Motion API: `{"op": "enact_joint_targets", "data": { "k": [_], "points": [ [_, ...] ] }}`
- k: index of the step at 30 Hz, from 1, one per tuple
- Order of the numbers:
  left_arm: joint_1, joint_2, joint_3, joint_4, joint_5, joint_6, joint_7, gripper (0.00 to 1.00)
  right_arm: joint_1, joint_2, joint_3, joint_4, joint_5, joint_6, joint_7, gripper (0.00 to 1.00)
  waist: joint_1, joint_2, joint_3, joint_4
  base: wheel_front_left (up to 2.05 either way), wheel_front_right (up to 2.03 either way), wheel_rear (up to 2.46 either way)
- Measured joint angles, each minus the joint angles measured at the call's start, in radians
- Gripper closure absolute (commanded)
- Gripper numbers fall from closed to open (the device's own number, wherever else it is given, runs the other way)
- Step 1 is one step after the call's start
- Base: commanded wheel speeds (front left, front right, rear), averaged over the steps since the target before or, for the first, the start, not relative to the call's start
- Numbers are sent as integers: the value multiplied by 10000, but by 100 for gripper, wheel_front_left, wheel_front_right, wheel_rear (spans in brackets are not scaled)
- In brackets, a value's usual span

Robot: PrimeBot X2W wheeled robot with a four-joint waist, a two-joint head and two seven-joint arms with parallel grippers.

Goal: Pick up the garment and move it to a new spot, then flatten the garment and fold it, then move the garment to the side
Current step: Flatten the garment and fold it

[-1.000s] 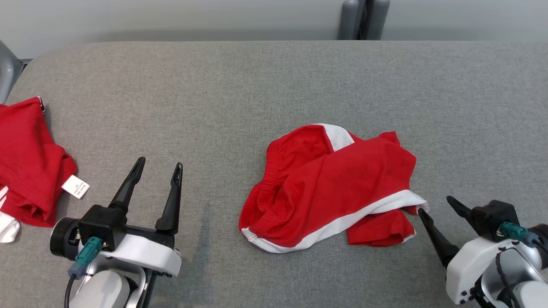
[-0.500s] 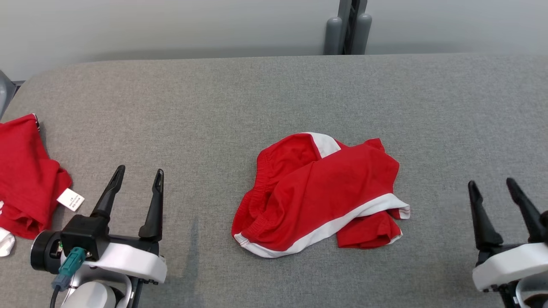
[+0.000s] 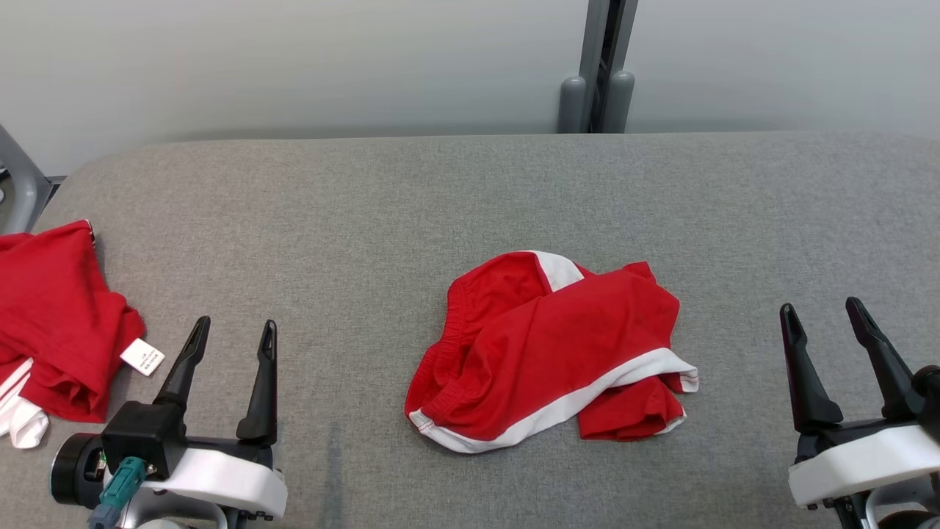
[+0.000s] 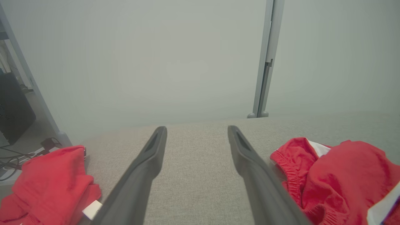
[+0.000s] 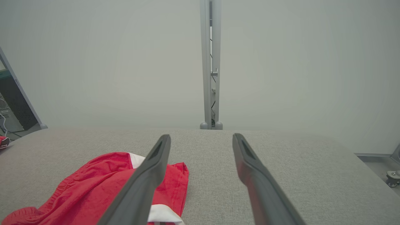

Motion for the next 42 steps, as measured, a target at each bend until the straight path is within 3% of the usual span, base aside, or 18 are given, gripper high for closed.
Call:
{"op": "enact_joint_targets", "data": {
  "k": [16, 26, 32, 42],
  "points": [
    [85, 190, -301, -186, 61, -42, 291, 0, 154, 12, 65, 144, 207, 0, -4, 0, -1, 0, -195, 58, 0, 0, 0],
    [-941, 38, -1931, 125, -10, -1732, 1862, 0, 81, 17, 259, 117, 107, 0, 165, 0, 0, 0, 175, -119, 0, 0, 0],
    [-1075, 234, -2750, 341, -161, -2633, 2876, 0, 12, 17, 330, 196, 98, 0, 174, 0, 0, 0, 545, -387, 0, 0, 0],
    [-1676, 295, -3200, 1237, -132, -3296, 3382, 0, -194, 17, 403, 598, 192, 0, 98, 0, 0, 0, 1122, -750, 0, 0, 0]
  ]
}}
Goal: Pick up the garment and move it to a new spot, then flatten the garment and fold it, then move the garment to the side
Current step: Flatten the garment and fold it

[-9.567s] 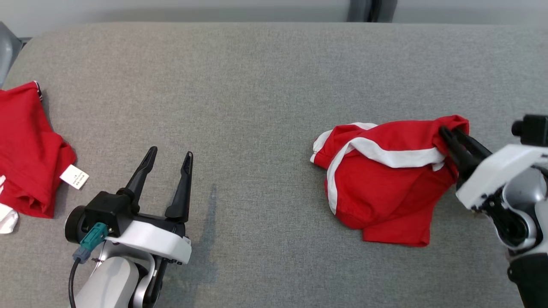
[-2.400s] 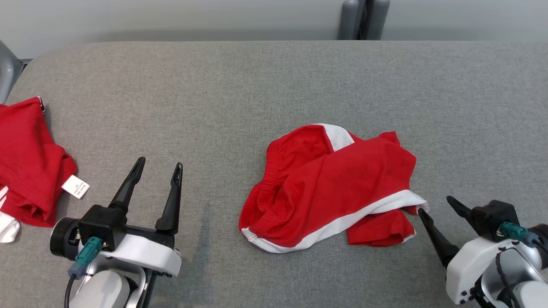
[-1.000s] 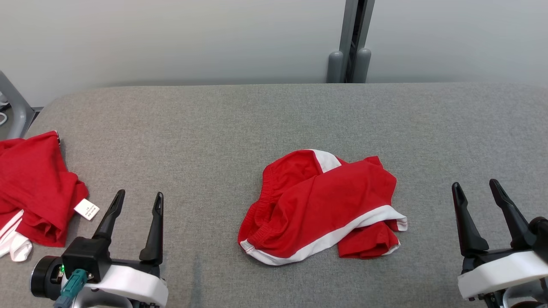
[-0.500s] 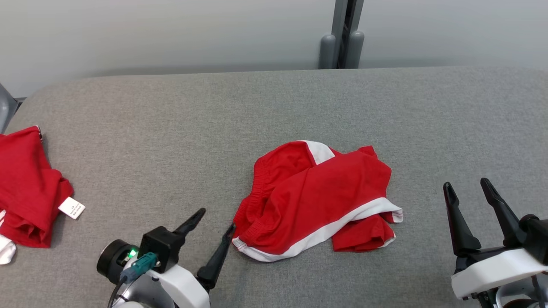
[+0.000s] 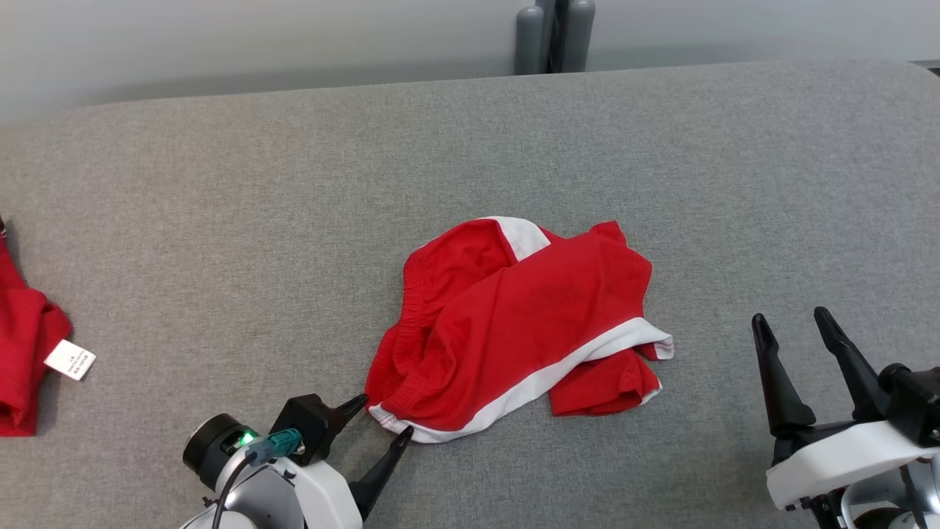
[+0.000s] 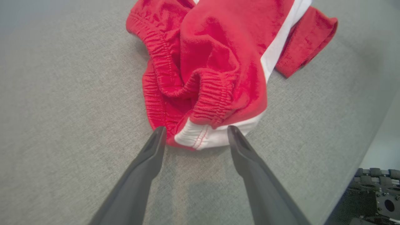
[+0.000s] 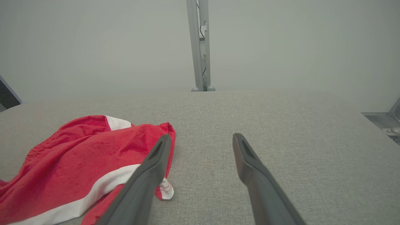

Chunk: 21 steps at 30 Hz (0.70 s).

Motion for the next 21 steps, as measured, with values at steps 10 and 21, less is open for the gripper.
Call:
{"op": "enact_joint_targets", "data": {
  "k": [10, 21],
  "points": [
    [-255, 19, -94, 228, -73, -215, 127, 100, -357, -127, 688, 1302, 150, 0, 230, 0, 0, 0, 347, -68, 0, 0, 0],
    [-628, -178, -142, 359, 23, -215, -82, 100, -1745, -422, 1958, 3917, 696, 0, -146, 0, 0, 0, 764, 396, 0, 0, 0]
  ]
}}
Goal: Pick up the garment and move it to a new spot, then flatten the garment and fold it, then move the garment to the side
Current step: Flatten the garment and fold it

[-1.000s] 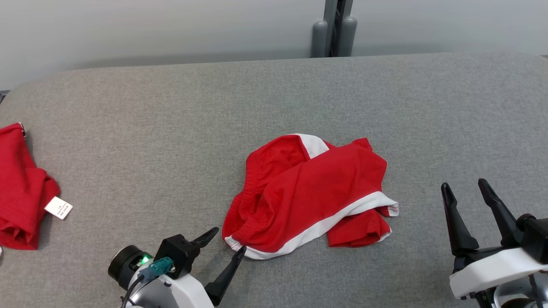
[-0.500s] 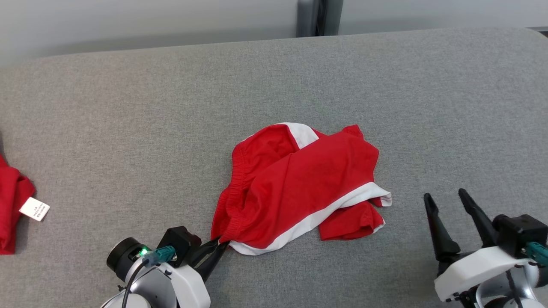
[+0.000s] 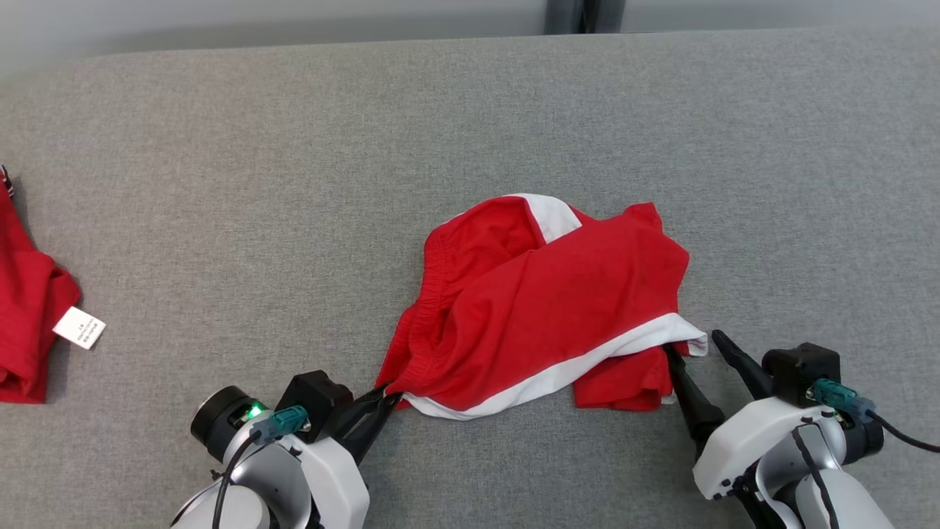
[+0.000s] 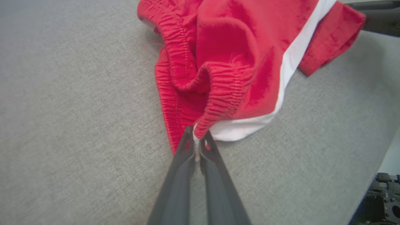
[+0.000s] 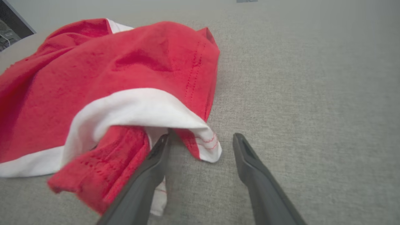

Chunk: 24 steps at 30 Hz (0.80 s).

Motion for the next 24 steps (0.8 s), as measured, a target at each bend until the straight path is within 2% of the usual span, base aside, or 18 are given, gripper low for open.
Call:
{"op": "enact_joint_targets", "data": {
  "k": [1, 2, 3, 4, 12, 18, 24],
  "points": [
    [-4, -6, 2, 4, 12, 2, -29, 100, -109, -31, 96, 151, 36, 0, -94, 12, 0, 0, 31, 32, 0, 0, 0],
    [-12, -13, 10, 4, 12, 12, -61, 100, -207, -44, 157, 276, 63, 0, -190, 54, 0, 0, 60, 61, 0, 0, 0],
    [-28, -19, 15, 6, 21, 36, -105, 100, -305, -56, 190, 403, 94, 0, -267, 72, 0, 0, 82, 82, 0, 0, 0],
    [-48, -33, 82, 2, 23, 96, -196, 100, -454, -105, 247, 556, 153, 0, -418, 100, 0, 0, 106, 103, 0, 0, 0],
    [-50, -98, 825, -435, -353, 681, -683, 100, -623, -483, 102, 376, 71, 0, -1085, 100, 0, 0, -105, 33, 0, 0, 0],
    [-98, -15, 1580, -1281, -589, 1267, -997, 100, -615, -706, -531, -932, -132, 0, -1170, 100, 0, 0, -493, -34, 0, 0, 0],
    [-410, 15, 2071, -2044, -719, 1599, -1112, 100, -776, -882, -932, -2389, -403, 0, -876, 100, 0, 0, -833, -78, 0, 0, 0]
  ]
}}
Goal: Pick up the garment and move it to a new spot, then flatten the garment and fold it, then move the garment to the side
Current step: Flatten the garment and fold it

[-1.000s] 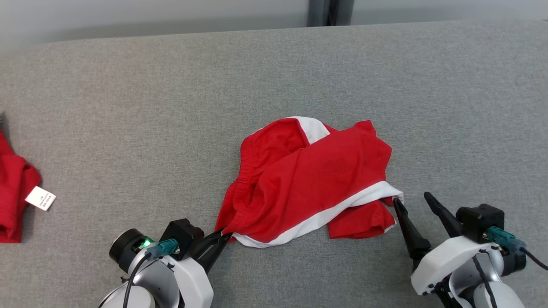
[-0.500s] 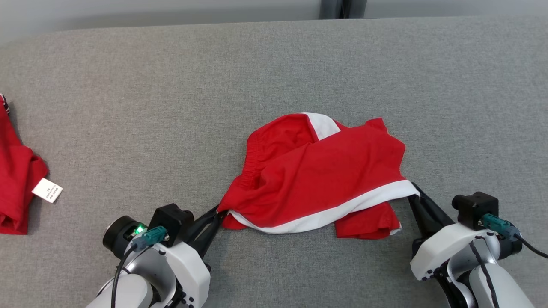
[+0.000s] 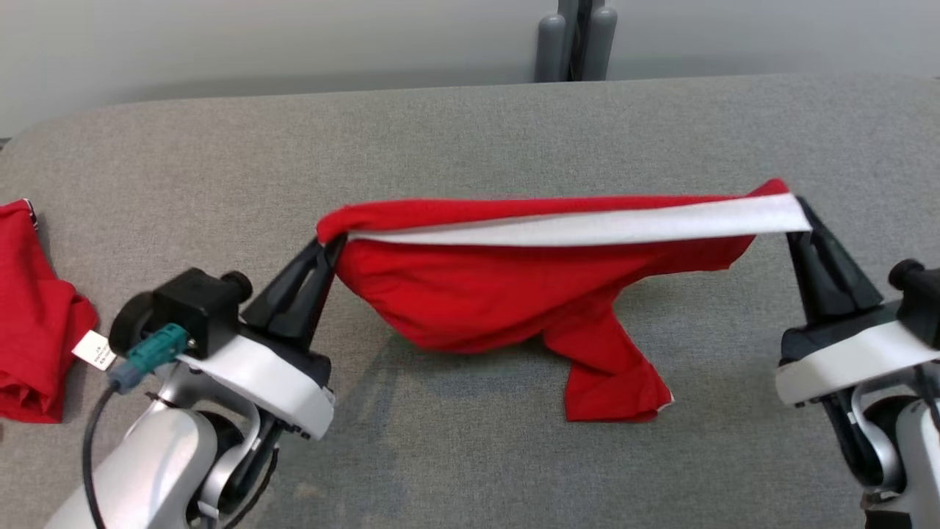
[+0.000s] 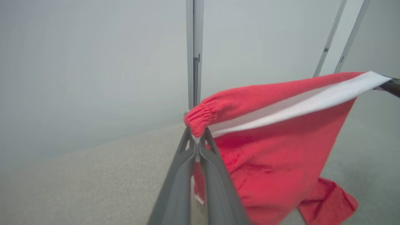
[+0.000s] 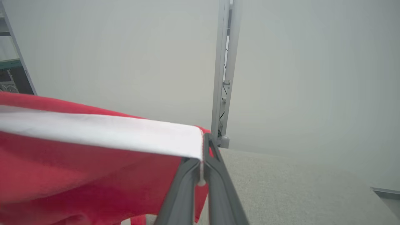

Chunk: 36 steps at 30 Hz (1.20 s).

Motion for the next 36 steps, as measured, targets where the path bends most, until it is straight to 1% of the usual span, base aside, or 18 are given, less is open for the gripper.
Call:
{"op": "enact_joint_targets", "data": {
  "k": [1, 2, 4, 5, 6, 12, 13, 17, 21, 22, 25, 28, 33, 36],
  "points": [
    [-205, 21, 270, -301, -56, 86, -90, 100, -151, -48, -182, -593, -88, 0, 251, 100, 0, 0, -130, 2, 0, 0, 0],
    [-205, 21, 270, -301, -56, 86, -90, 100, -151, -48, -182, -593, -88, 0, 251, 100, 0, 0, -130, 2, 0, 0, 0],
    [-591, 96, 623, -807, -96, 165, -173, 100, -423, -180, -420, -1498, -234, 2, 696, 100, 0, 0, -325, 14, 0, 0, 0],
    [-591, 96, 623, -807, -96, 165, -173, 100, -423, -180, -420, -1498, -234, 2, 696, 100, 0, 0, -325, 14, 0, 0, 0],
    [-710, 148, 752, -991, -104, 180, -176, 100, -531, -228, -504, -1793, -286, 2, 859, 100, 0, 0, -398, 18, 0, 0, 0],
    [-1392, 510, 1333, -2015, 132, 621, -69, 100, -1168, -284, -1007, -3112, -267, 4, 1540, 100, 0, 0, -768, 38, 0, 0, 0],
    [-1538, 610, 1453, -2295, 259, 773, 54, 100, -1228, -247, -1114, -3350, -244, 8, 1674, 100, 0, 0, -845, 50, 0, 0, 0],
    [-1703, 744, 1618, -2604, 316, 955, 234, 100, -1306, -61, -1195, -3540, -130, 15, 1845, 100, 0, 0, -819, 56, 0, 0, 0],
    [-1964, 757, 1639, -2548, 263, 909, 355, 100, -1585, 10, -1168, -3267, 40, 15, 1877, 100, 0, 0, -620, 44, 0, 0, 0],
    [-2103, 709, 1626, -2429, 207, 828, 351, 100, -1750, -12, -1141, -3110, 67, 13, 1864, 100, 0, 0, -549, 45, 0, 0, 0],
    [-2834, 481, 1528, -1687, 0, 334, 295, 100, -2497, -123, -1051, -2405, 299, 13, 1776, 100, 0, 0, -293, 59, 0, 0, 0],
    [-3964, 125, 1340, -514, -174, -355, 169, 100, -3640, -360, -863, -1310, 489, 13, 1607, 100, 0, 0, 46, 78, 0, 0, 0],
    [-6226, -696, 1139, 2159, -188, -1306, -247, 100, -6066, -656, -468, 1057, 755, 13, 1241, 100, 0, 0, 724, 128, 0, 0, 0],
    [-7485, -1160, 1099, 3973, -180, -1772, -688, 100, -7520, -675, -219, 2575, 857, 19, 784, 100, 0, 0, 1142, 154, 0, 0, 0]
  ]
}}
